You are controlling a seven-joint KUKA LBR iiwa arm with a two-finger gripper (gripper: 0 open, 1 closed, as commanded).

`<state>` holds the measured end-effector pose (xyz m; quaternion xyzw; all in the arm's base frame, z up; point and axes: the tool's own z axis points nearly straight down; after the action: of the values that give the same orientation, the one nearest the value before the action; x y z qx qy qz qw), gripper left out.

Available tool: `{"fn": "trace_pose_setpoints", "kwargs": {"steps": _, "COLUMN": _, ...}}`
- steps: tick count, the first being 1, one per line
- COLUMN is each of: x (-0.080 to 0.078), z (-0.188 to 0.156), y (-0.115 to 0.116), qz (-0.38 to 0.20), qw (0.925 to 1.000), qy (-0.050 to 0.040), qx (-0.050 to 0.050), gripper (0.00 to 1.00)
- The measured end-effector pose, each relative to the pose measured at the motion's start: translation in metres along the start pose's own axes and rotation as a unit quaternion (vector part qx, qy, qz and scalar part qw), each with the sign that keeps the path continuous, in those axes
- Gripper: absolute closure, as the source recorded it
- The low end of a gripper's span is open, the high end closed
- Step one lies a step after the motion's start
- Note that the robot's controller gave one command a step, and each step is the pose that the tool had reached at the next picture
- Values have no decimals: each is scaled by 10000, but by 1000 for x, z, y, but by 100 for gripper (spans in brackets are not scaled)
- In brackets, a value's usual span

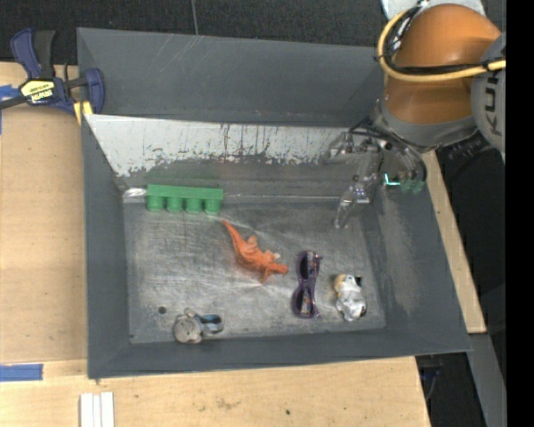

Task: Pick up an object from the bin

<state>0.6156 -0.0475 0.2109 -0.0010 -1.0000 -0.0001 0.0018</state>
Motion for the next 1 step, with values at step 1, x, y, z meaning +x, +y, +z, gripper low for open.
{"fn": "trace_pose_setpoints", "kwargs": {"steps": 1, "x": 0, "z": -2, "y": 0, "qz": -1, "qw": 10000, "qy": -15, "qx": 1, "gripper": 0}}
